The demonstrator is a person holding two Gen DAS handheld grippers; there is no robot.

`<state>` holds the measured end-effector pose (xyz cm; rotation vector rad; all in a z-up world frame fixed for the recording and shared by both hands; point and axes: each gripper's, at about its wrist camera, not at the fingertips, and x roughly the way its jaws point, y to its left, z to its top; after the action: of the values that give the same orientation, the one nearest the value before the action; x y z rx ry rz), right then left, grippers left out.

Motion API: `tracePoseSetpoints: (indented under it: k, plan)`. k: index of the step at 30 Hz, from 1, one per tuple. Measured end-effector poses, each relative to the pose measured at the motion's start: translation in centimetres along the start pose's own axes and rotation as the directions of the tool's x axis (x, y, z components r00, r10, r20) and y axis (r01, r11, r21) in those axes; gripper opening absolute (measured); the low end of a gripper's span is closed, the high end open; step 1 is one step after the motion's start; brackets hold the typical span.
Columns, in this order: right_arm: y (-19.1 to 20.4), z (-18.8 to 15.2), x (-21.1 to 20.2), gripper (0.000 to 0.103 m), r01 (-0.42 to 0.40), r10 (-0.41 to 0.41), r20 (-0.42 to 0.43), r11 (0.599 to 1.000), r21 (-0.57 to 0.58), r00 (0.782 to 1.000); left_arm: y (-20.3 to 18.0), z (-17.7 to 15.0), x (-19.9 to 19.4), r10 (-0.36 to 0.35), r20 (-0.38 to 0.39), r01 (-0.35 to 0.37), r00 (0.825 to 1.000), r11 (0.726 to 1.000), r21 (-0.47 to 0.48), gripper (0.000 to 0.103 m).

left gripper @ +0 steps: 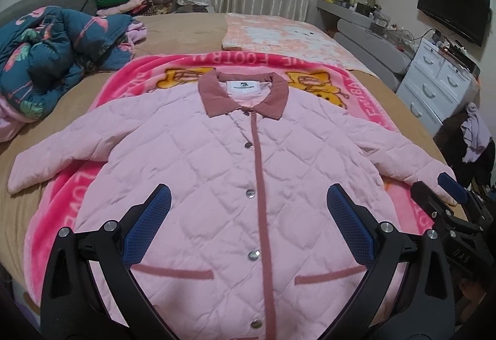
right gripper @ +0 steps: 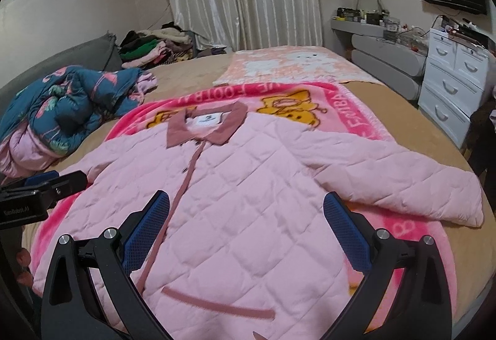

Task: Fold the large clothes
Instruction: 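Move the right tool to the sleeve cuff nearest it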

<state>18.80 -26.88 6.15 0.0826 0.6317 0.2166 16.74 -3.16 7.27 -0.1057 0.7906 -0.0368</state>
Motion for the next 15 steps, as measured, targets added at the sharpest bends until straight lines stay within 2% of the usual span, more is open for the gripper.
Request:
tracePoseSetpoints:
  k: [15]
  plan:
    - [-7.3, 1.8, 3.2, 0.099, 0.083, -0.083, -0.007, 0.984, 0.157, 0.997, -4.0, 2.0, 4.4, -0.027, -0.051, 0.029, 0.998, 0.999, 0.033, 0.094]
